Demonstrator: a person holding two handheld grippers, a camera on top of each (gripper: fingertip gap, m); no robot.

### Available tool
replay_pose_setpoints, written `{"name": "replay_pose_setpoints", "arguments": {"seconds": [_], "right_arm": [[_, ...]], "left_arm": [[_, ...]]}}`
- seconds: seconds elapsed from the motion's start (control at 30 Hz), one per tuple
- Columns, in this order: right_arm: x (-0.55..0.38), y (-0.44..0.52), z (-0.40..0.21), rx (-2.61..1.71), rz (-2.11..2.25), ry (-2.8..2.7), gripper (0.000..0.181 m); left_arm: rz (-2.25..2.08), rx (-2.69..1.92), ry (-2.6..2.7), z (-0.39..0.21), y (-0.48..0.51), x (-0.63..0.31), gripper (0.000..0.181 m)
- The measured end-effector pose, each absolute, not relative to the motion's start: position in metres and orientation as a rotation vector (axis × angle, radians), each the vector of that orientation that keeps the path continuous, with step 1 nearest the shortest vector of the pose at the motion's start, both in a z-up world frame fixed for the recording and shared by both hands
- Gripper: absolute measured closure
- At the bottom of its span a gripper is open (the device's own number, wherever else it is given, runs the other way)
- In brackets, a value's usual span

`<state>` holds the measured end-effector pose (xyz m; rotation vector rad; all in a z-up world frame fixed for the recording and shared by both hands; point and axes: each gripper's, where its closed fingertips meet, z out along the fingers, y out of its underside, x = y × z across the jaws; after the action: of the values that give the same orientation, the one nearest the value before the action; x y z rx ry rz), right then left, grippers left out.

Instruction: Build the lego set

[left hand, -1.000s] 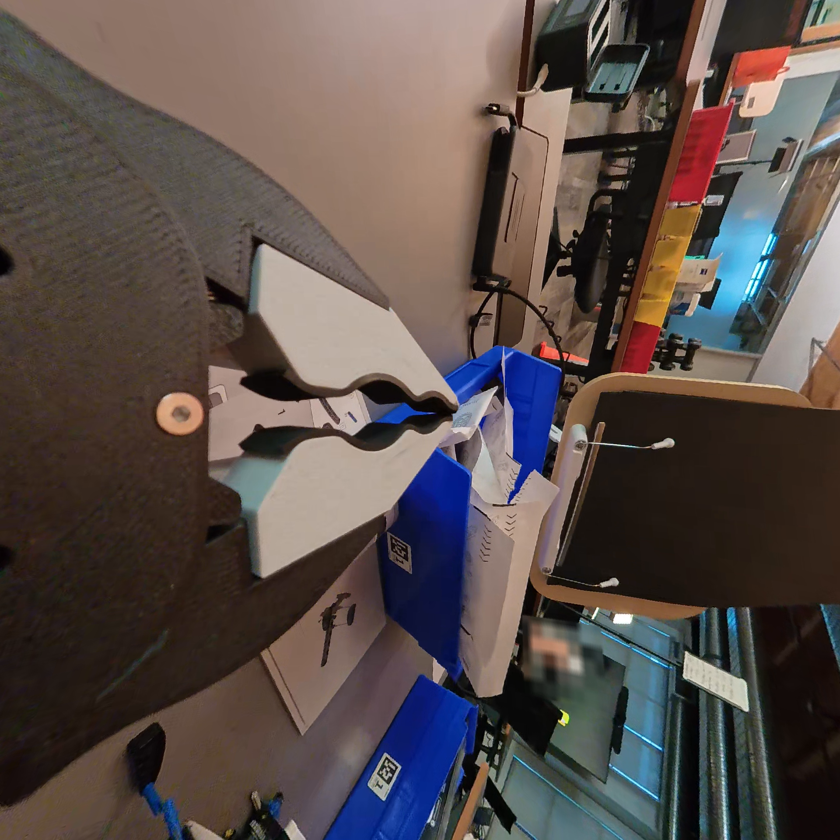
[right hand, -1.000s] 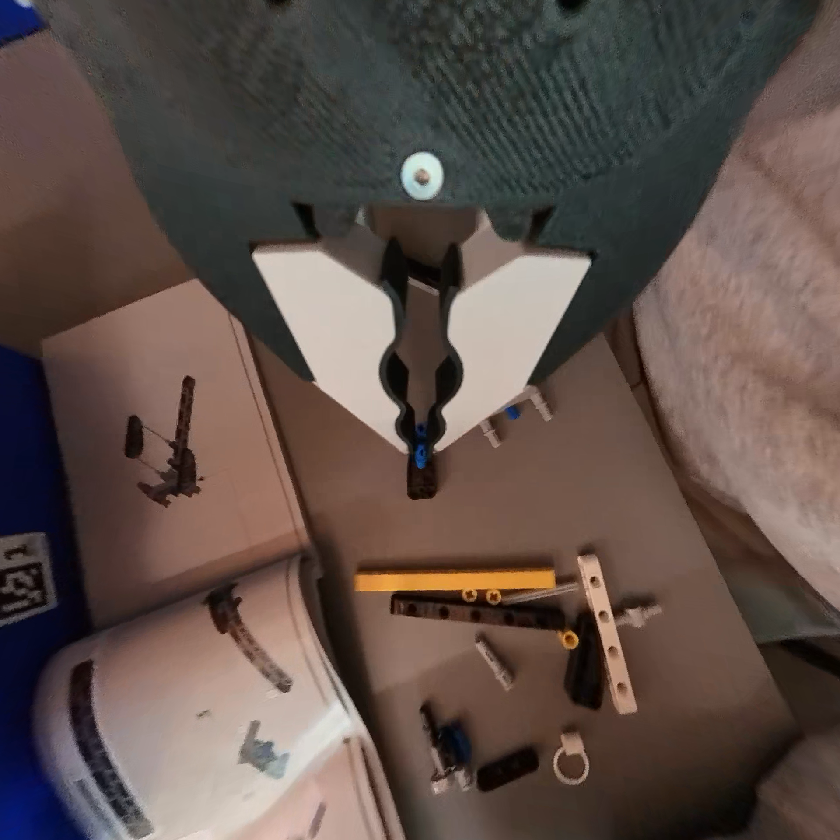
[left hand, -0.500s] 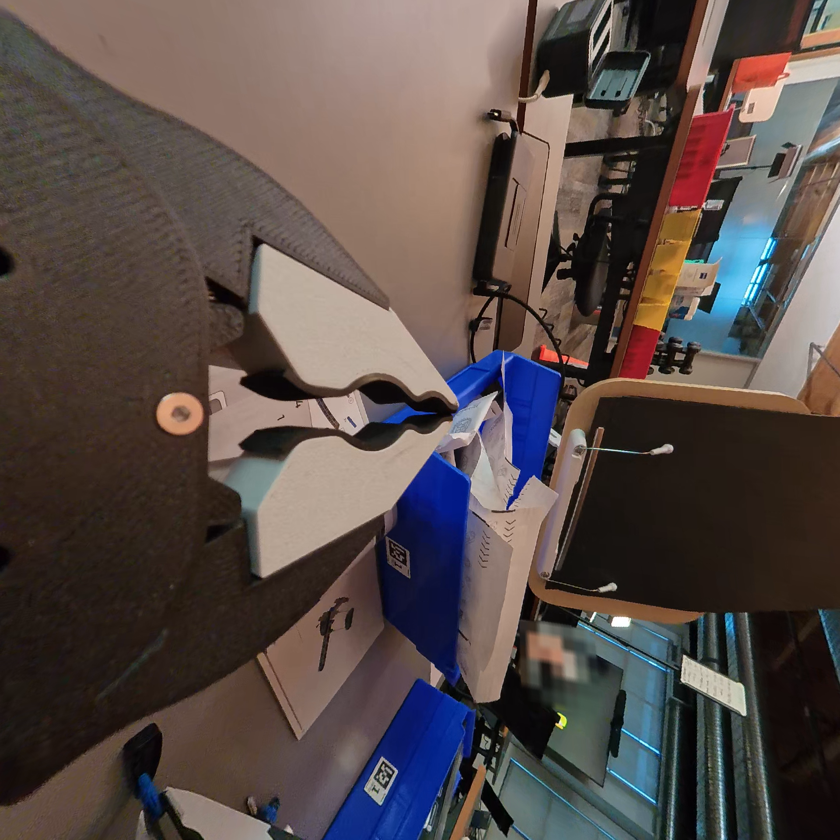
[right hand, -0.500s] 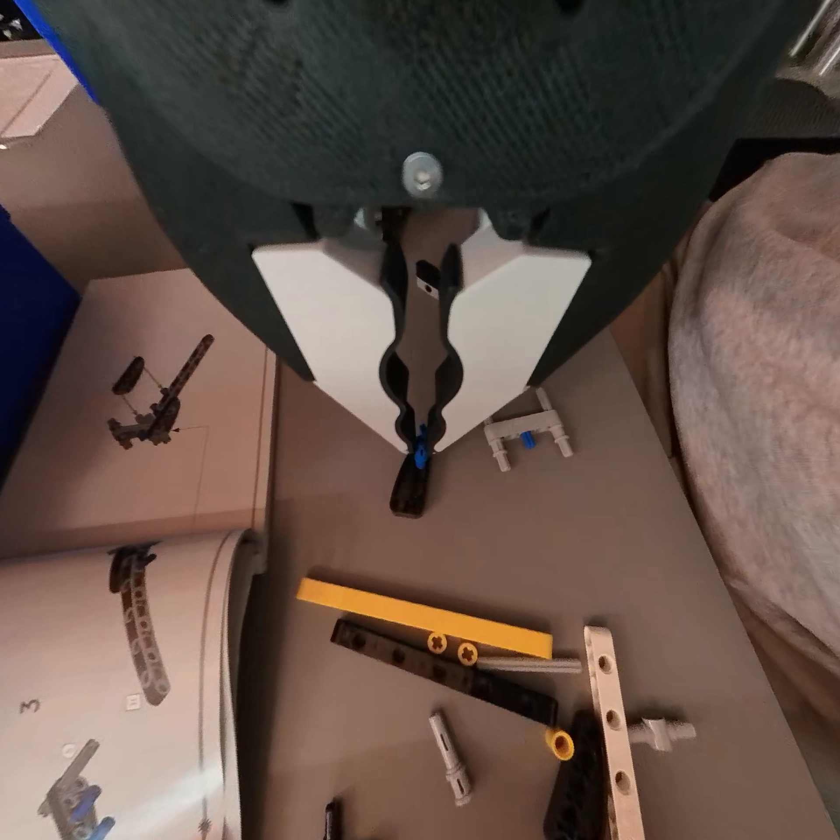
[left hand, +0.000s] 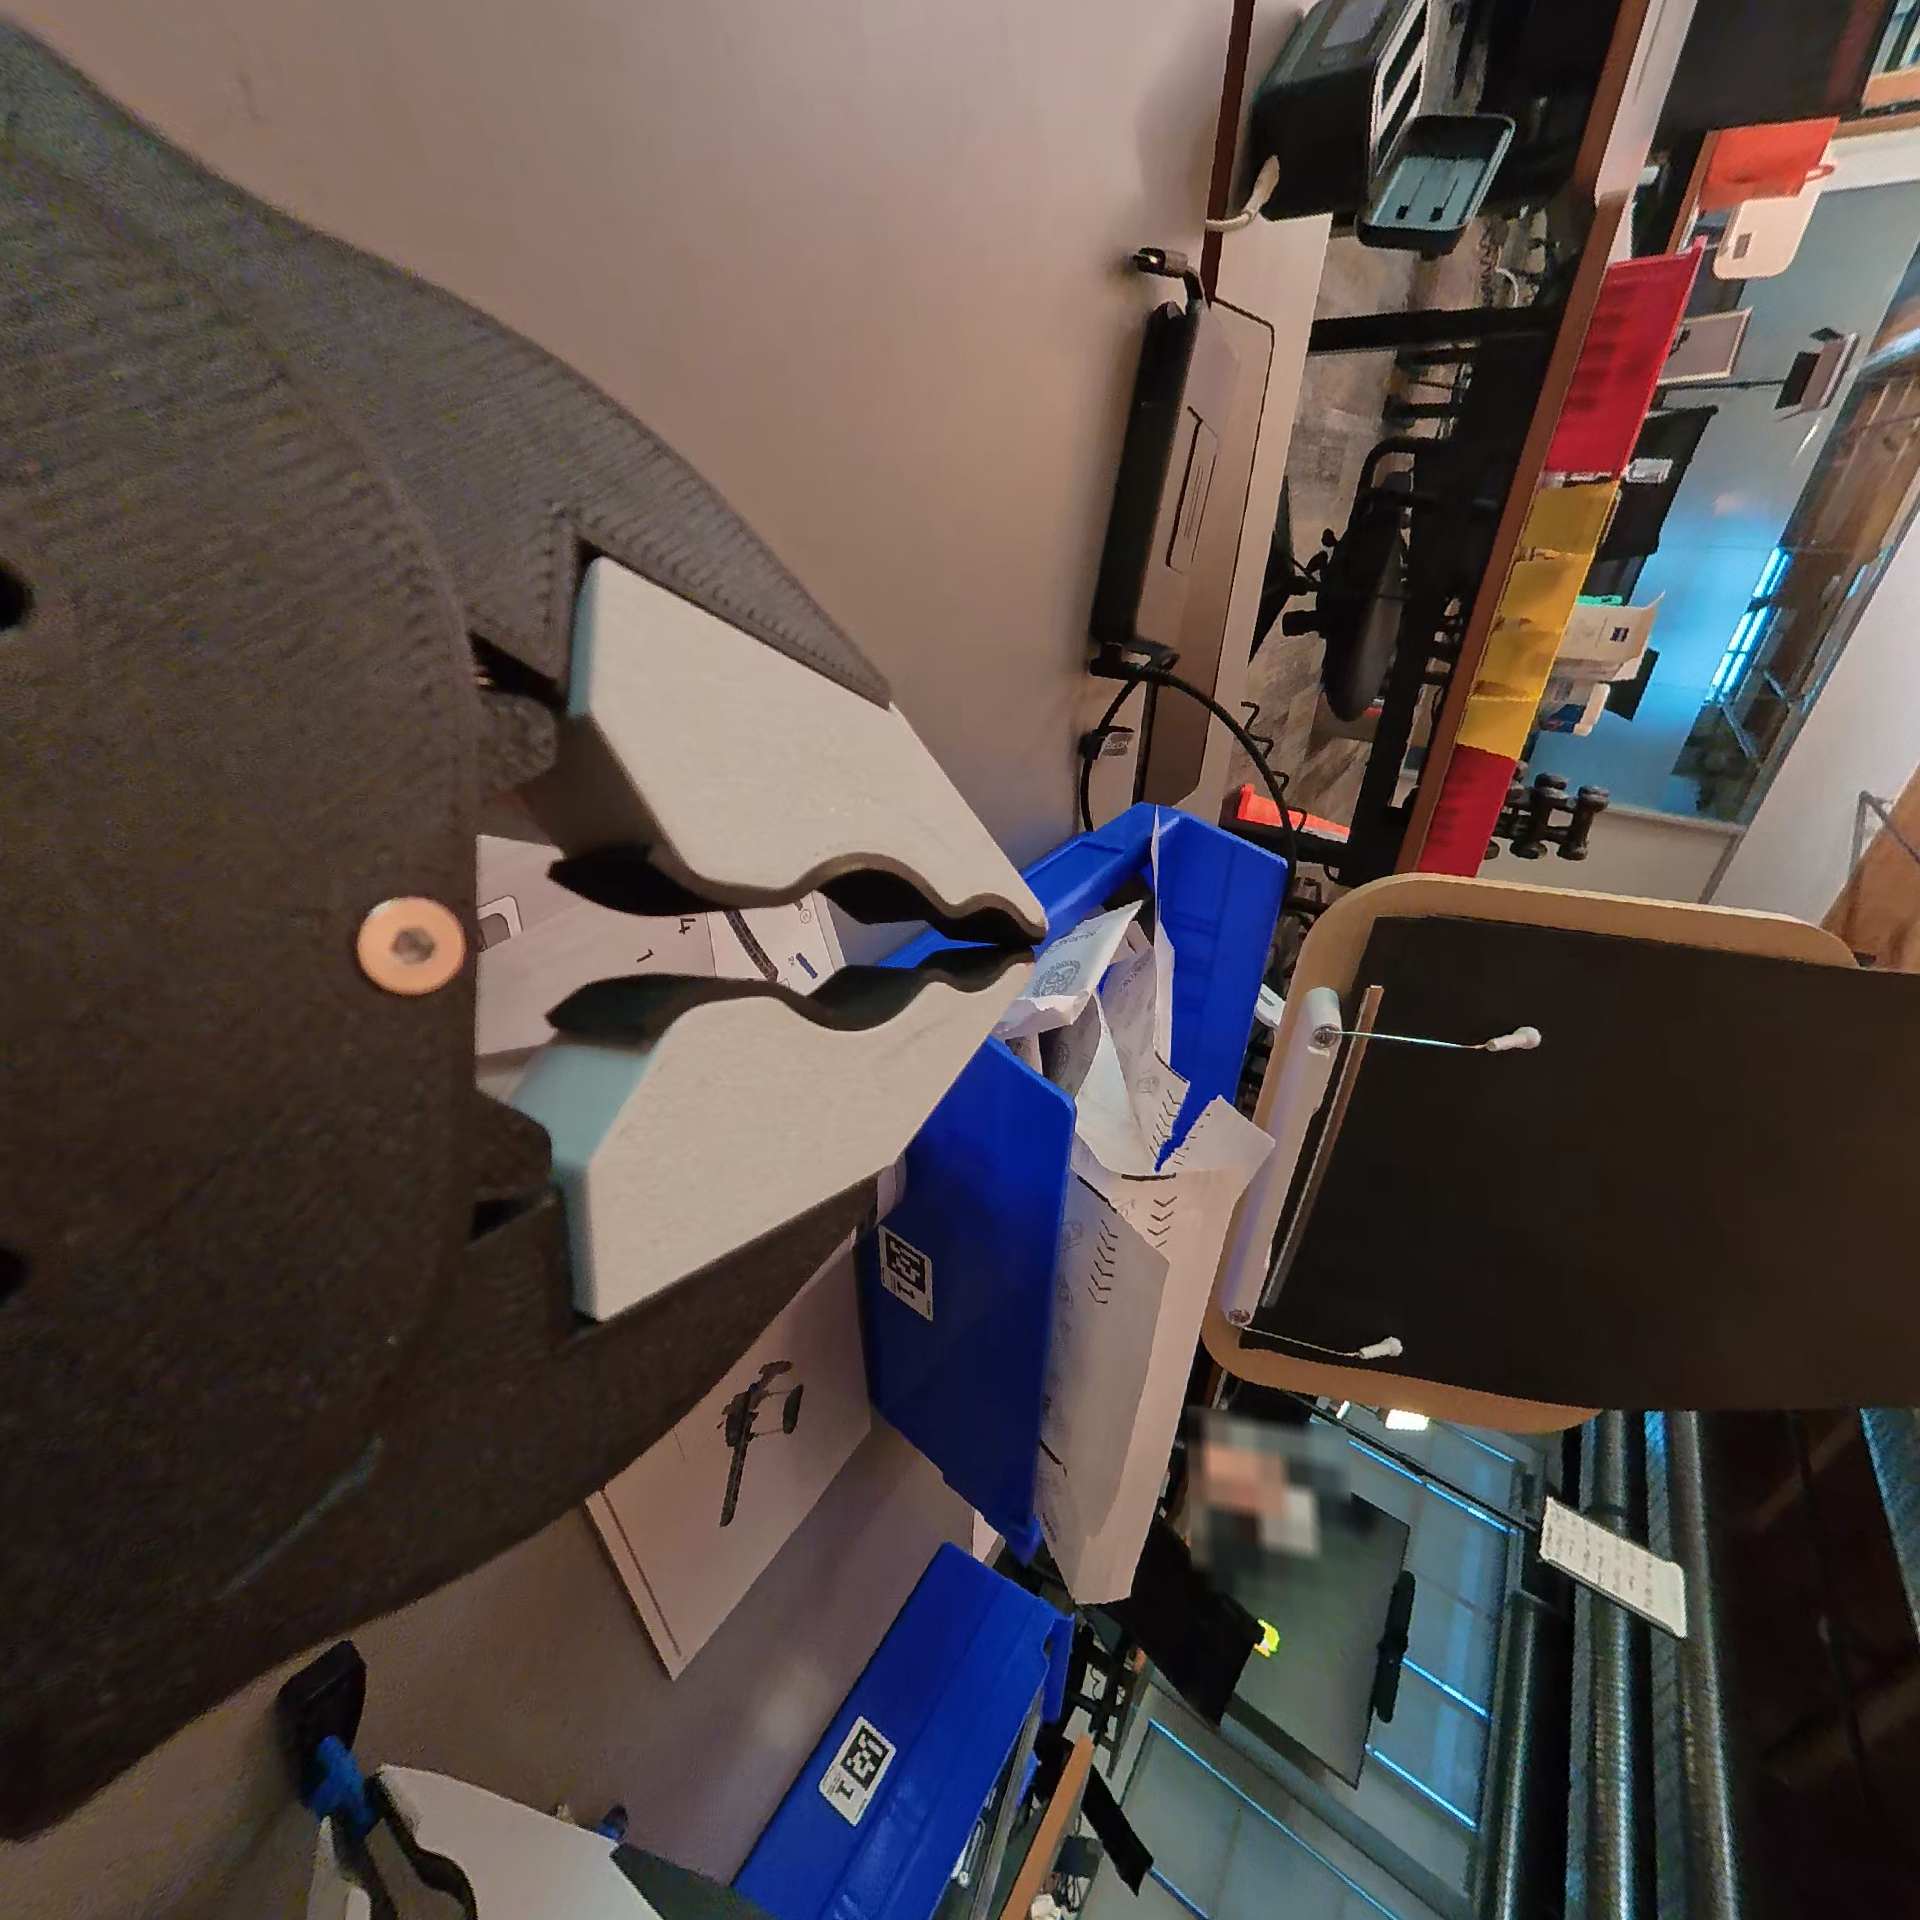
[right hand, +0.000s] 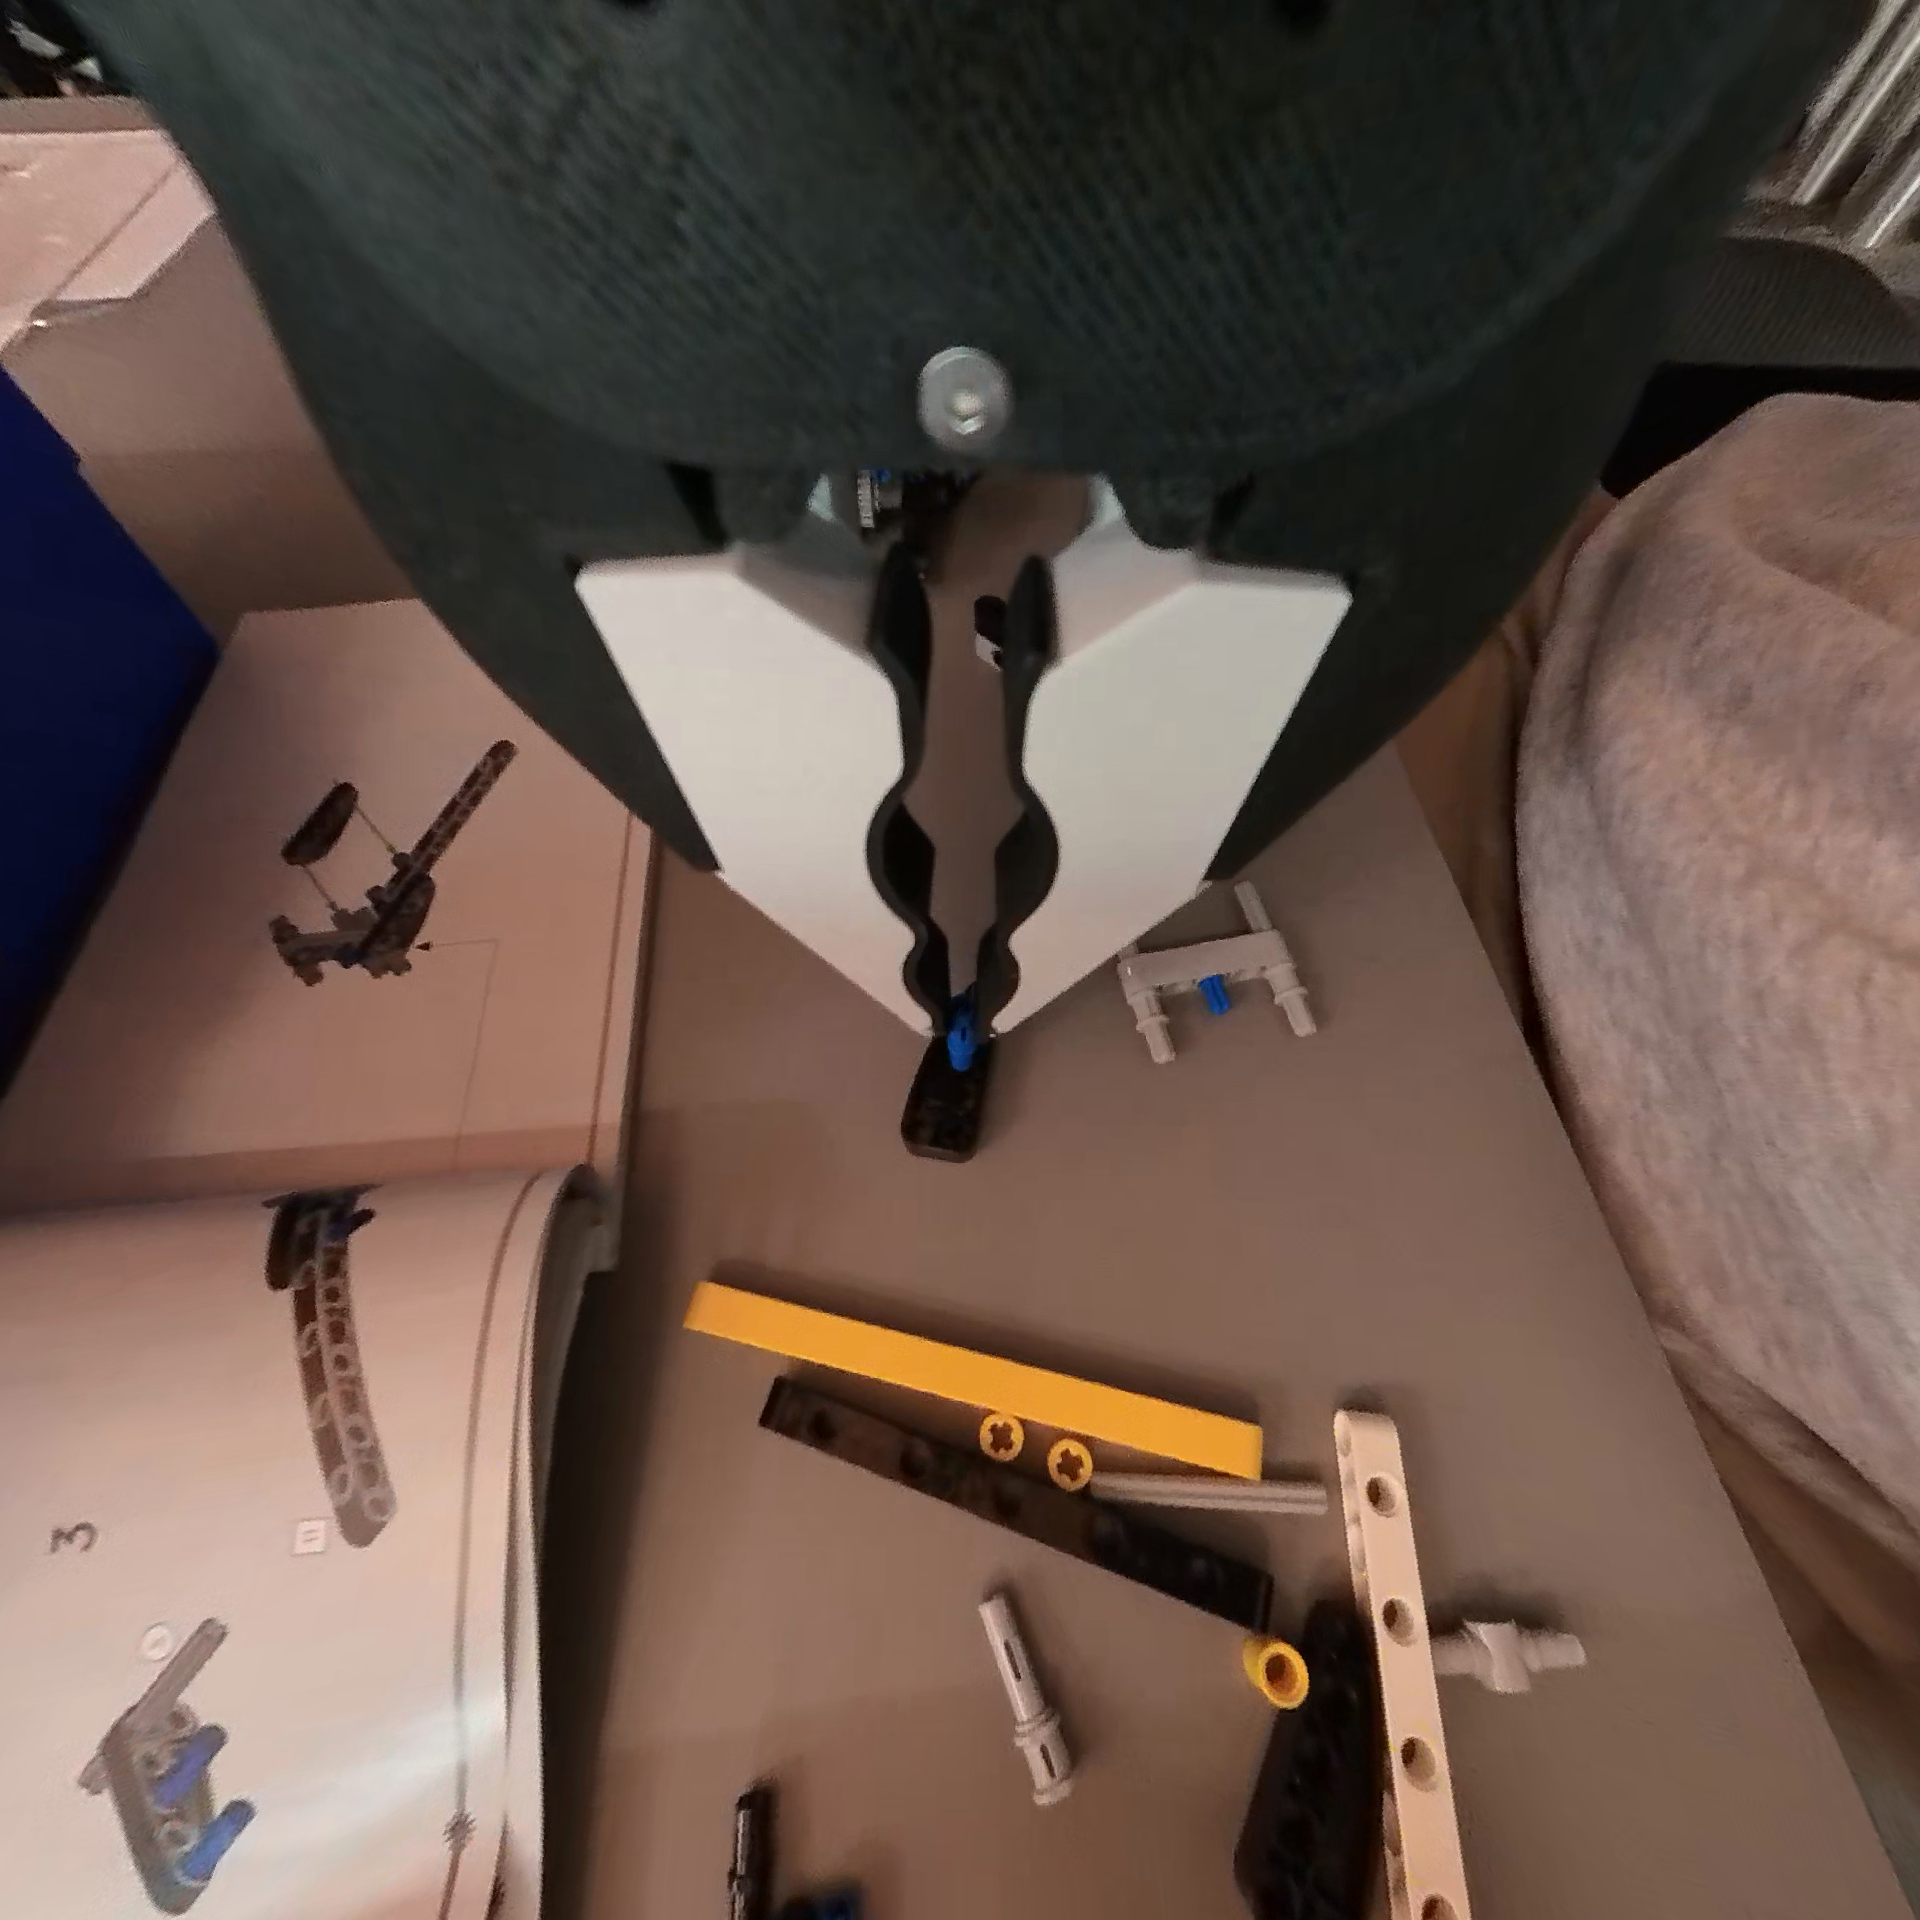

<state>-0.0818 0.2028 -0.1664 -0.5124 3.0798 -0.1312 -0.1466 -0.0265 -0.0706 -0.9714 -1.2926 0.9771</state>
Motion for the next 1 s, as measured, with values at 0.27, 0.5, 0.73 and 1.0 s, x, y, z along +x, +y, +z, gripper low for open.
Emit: {"name": "replay_pose_setpoints", "arguments": {"seconds": [0.27,0.5,0.73,1.0], "right_arm": [[-0.0801,0.2028,-0.167,-0.536,-0.096,3.072,0.178],[-0.0792,0.2027,-0.1677,-0.531,-0.093,3.073,0.178],[-0.0793,0.2027,-0.1678,-0.518,-0.084,3.078,0.178],[-0.0793,0.2029,-0.168,-0.504,-0.065,3.078,0.178]], "left_arm": [[0.971,-0.964,-1.296,-0.0711,-0.028,-0.1463,0.181],[0.971,-0.968,-1.284,-0.0697,-0.0262,-0.1462,0.181],[0.967,-0.967,-1.285,-0.0699,-0.026,-0.1463,0.181],[0.966,-0.964,-1.285,-0.0695,-0.026,-0.1461,0.181]]}}
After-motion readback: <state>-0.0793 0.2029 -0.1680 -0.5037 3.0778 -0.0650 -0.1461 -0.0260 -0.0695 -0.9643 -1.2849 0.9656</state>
